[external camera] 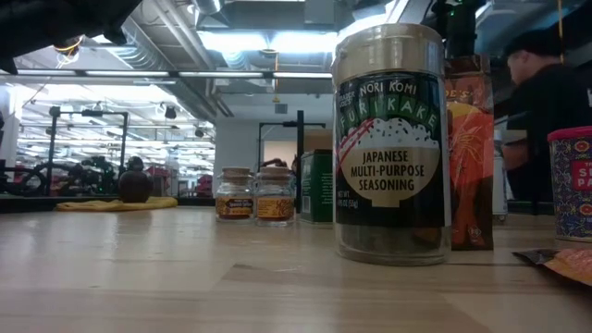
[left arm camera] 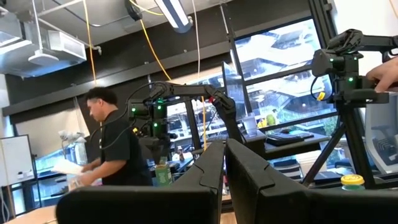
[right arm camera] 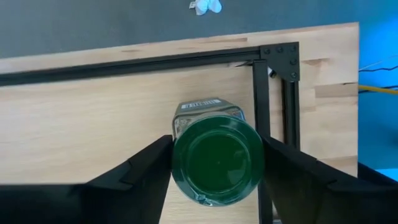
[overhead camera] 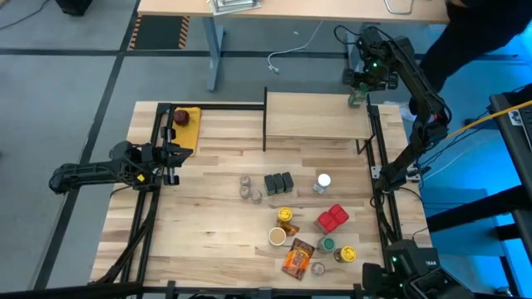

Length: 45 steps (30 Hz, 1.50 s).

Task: Shelf spices
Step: Put the top green seasoning bottle on the shelf

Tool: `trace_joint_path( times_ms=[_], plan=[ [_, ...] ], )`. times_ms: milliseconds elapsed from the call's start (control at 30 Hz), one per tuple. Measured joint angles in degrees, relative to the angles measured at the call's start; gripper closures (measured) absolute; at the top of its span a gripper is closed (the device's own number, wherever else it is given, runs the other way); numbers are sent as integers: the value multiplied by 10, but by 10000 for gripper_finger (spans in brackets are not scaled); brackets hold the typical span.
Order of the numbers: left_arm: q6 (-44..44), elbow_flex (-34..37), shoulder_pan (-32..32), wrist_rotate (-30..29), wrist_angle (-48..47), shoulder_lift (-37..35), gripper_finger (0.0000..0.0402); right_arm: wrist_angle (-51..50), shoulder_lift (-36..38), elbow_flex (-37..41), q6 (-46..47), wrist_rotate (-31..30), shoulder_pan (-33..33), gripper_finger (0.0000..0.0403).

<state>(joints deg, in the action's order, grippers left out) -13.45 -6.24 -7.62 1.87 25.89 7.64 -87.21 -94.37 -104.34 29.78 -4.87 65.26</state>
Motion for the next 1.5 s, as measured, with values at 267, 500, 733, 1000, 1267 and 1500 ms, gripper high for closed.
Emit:
trace_joint_path(
  times_ms=[267,500,733,1000,1267,1500],
  plan=[
    [2,0,0,0,0,0,391,-3,-2,1,-3,-5,0,136],
    [1,0,0,0,0,0,391,2,-1,1,-16,-5,0,132],
    [-4,0,0,0,0,0,391,0,0,-25,-19,-1,0,132],
    [-4,0,0,0,0,0,391,-26,3,-107,-16,4,-11,132],
    [-4,0,0,0,0,0,391,-26,7,-157,-60,-8,-85,132],
    [-5,0,0,0,1,0,391,-25,0,-130,-56,-12,-175,132]
  ],
)
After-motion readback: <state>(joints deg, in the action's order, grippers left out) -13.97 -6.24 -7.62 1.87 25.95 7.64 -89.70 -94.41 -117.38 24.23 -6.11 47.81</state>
